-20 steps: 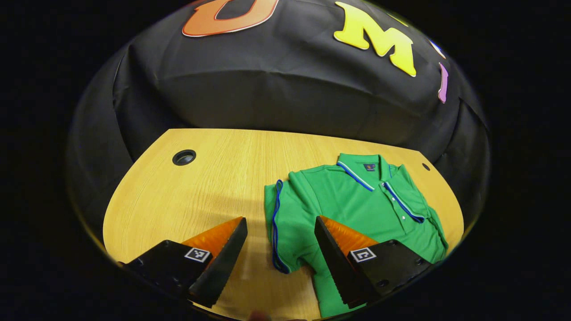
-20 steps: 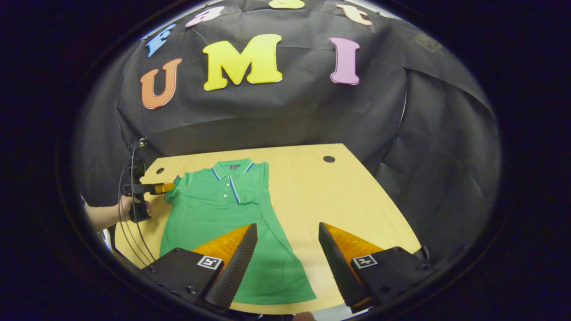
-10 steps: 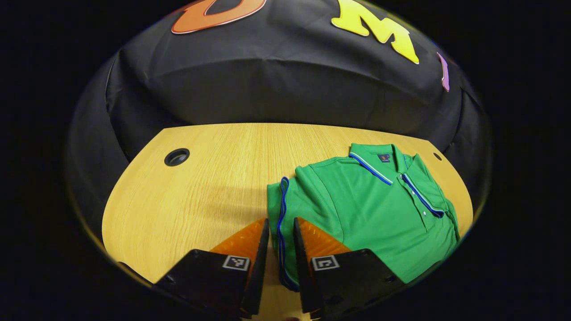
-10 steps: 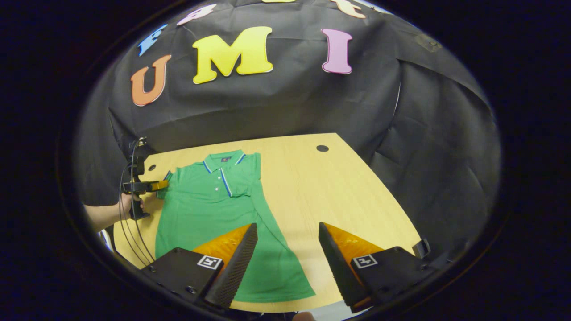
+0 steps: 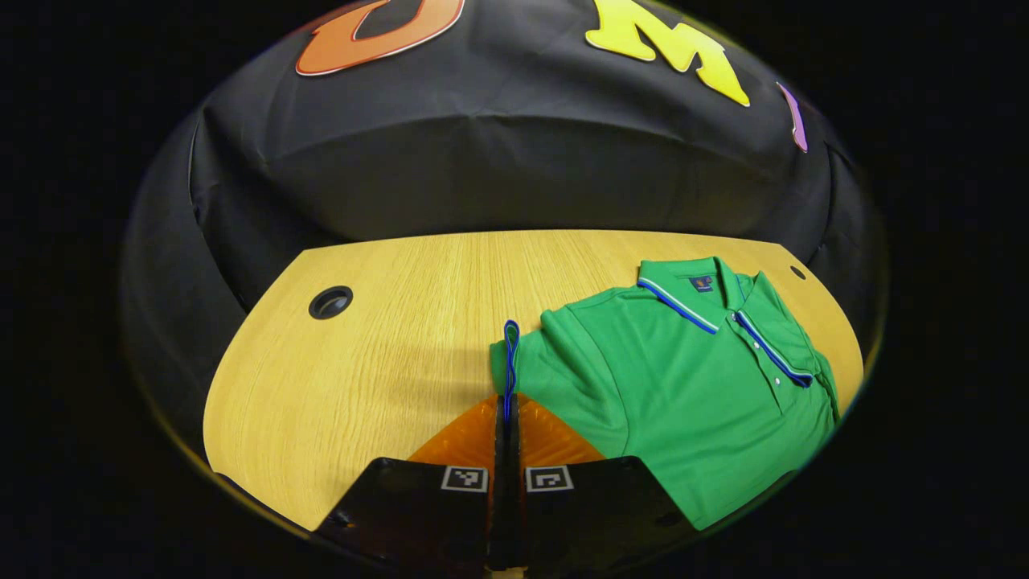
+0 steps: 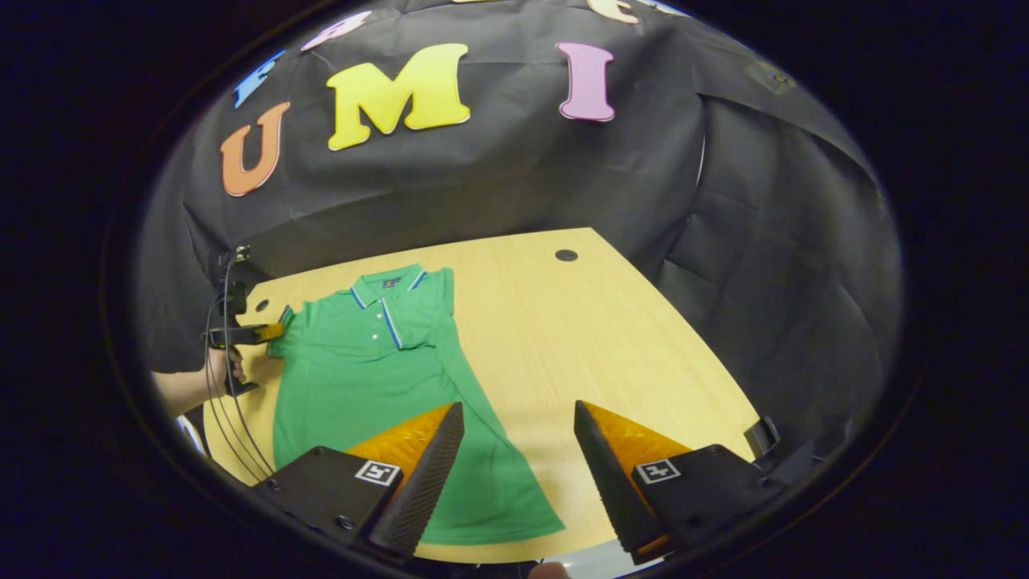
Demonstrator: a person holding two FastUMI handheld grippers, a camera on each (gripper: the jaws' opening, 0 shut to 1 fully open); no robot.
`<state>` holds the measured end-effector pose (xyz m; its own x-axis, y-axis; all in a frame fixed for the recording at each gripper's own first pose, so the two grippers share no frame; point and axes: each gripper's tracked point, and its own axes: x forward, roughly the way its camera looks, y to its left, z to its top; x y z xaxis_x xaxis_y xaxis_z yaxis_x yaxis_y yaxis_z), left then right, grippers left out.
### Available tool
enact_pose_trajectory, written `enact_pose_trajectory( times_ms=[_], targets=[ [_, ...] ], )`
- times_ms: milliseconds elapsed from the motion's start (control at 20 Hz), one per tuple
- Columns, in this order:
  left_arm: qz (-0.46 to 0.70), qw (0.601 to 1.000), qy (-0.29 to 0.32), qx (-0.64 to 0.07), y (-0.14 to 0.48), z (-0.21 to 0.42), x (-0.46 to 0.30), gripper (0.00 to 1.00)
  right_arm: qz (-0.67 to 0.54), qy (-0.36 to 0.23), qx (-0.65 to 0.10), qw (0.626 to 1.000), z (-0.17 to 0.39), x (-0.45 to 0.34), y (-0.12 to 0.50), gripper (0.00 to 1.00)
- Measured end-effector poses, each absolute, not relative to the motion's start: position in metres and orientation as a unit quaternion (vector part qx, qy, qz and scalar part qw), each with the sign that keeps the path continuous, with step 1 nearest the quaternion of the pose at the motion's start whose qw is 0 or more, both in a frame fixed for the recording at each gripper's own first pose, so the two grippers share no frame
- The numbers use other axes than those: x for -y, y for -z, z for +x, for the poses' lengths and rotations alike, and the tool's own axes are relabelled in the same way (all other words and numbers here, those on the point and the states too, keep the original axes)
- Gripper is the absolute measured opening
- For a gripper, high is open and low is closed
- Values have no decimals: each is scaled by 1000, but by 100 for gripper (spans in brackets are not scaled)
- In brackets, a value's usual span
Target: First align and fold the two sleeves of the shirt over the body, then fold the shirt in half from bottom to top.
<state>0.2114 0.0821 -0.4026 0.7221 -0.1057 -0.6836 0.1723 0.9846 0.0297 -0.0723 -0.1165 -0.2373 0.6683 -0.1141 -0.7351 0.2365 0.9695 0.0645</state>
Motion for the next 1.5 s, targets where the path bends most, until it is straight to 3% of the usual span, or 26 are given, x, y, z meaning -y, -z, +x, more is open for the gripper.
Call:
enact_pose_trajectory(
  times_ms=[700,1100,1300,1350,1500],
  targets=[
    [52,937,126,-323,324,213,16,3,92,89,-350,928,-66,137,216,88],
    [36,921,143,-361,353,199,86,3,99,111,-343,927,-80,174,216,87],
    [25,913,157,-376,360,186,109,8,96,103,-344,928,-77,178,214,87],
    [25,913,157,-374,358,185,112,18,93,98,-342,930,-73,177,213,87],
    [23,920,140,-364,350,179,110,80,86,80,-332,936,-61,170,203,87]
  ],
)
